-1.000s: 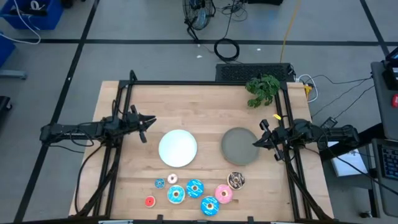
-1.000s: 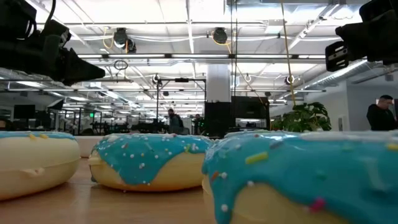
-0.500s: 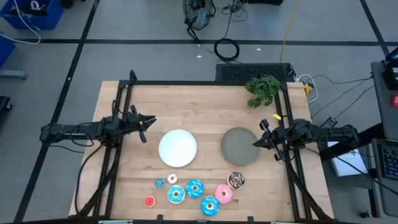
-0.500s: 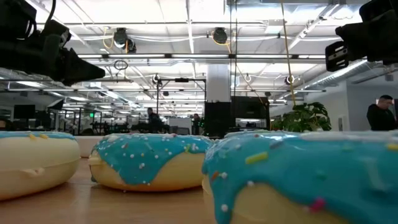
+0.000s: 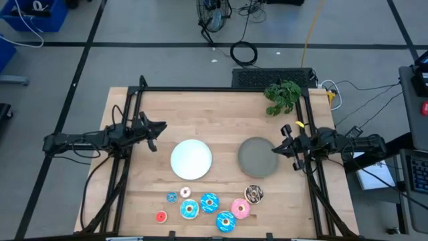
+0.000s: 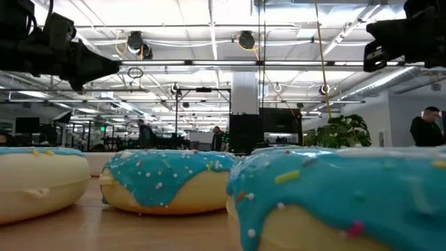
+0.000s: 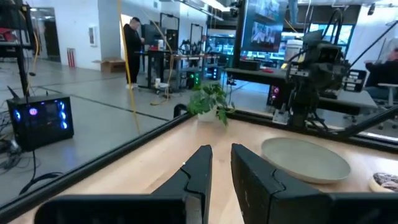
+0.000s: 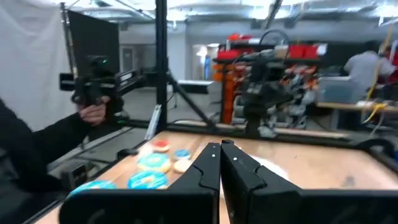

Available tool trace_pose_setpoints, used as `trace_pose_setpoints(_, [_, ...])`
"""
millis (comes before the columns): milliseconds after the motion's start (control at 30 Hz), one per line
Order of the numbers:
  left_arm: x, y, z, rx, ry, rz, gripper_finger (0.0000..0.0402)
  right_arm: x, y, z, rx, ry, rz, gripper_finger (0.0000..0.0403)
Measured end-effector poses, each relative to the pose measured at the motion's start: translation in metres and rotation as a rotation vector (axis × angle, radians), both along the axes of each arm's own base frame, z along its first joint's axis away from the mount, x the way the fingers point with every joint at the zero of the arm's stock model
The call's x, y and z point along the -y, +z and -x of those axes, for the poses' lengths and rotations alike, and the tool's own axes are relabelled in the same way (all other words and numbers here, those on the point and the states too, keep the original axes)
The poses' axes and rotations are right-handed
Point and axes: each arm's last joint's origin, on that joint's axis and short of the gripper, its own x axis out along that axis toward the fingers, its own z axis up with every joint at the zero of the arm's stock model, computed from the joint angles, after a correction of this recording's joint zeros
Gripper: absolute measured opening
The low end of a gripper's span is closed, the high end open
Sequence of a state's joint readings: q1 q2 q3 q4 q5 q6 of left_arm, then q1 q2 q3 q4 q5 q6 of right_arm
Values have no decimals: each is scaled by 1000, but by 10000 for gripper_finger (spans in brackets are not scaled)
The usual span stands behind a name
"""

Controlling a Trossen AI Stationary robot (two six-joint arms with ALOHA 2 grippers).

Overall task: Pick & Place donuts
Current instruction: Put the large black donut on the gray plate

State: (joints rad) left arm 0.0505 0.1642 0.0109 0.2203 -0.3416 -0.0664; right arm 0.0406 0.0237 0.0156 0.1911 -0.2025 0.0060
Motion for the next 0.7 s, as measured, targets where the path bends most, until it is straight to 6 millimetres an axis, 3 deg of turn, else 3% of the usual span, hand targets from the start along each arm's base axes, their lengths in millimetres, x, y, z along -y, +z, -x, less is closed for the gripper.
trace_pose_setpoints(133, [0,2,0,20,0,-3,67,1,-7,-4,-139,-87,30,0])
trace_pose_setpoints(267, [0,2,0,14,3,-31,67,-4,40,-3,-131,-104,72,6])
trace_pose_setpoints(367, [0,2,0,6,5,-49,67,-12,60,-8,-330,-101,95,12])
trace_pose_setpoints(533, [0,2,0,-15,17,-96,67,-38,100,-26,-593,-112,85,18])
trace_pose_setpoints(700, [0,2,0,-30,22,-134,67,-74,98,-48,-937,-121,14,18])
